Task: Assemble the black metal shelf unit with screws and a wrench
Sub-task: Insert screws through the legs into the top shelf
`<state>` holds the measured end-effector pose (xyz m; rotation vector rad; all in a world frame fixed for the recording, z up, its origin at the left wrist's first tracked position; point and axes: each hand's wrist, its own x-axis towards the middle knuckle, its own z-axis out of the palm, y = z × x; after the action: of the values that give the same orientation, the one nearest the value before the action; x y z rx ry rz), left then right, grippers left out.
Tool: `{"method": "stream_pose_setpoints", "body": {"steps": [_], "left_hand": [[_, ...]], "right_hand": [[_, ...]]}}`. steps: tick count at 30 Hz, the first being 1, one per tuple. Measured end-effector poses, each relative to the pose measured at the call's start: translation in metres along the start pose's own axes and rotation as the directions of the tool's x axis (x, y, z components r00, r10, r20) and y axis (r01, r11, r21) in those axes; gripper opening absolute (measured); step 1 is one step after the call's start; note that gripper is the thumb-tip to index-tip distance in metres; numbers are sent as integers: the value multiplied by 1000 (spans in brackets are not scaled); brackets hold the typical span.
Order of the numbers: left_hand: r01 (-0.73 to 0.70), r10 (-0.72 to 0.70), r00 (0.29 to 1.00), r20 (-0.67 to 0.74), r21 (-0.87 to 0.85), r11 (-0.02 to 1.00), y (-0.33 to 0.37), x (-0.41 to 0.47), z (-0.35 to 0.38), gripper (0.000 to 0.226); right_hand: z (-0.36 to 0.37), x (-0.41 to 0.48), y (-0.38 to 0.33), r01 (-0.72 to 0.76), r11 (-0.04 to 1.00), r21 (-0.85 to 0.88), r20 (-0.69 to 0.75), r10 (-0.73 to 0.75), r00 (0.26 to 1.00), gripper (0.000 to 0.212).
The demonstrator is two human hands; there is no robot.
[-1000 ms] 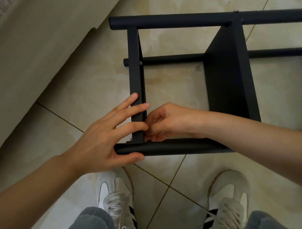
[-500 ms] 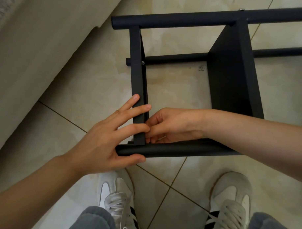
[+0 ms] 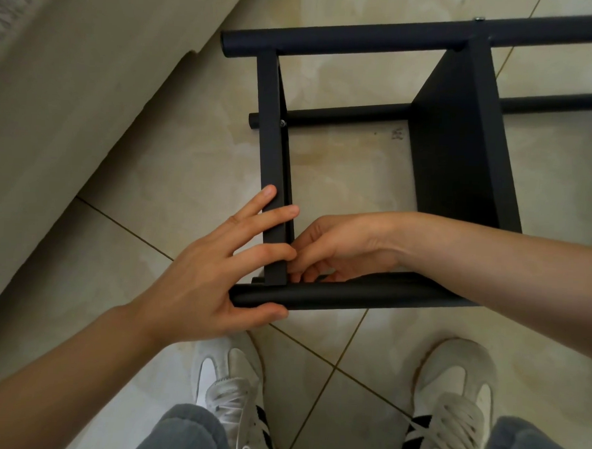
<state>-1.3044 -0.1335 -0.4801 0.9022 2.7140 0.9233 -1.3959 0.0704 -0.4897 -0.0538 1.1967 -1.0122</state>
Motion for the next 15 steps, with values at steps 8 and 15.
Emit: {"method": "stream_pose_setpoints", "body": {"steps": [8, 15], "left_hand": [[-3, 3, 1000, -4, 1, 1000, -1, 0, 1, 50], [-8, 8, 1000, -7, -3, 1000, -2, -1, 2, 49]], "right_hand": [[2, 6, -1, -21, 999, -43, -9, 20, 1000, 17], [2, 5, -2, 0, 1000, -9, 42, 0, 999, 18]]}}
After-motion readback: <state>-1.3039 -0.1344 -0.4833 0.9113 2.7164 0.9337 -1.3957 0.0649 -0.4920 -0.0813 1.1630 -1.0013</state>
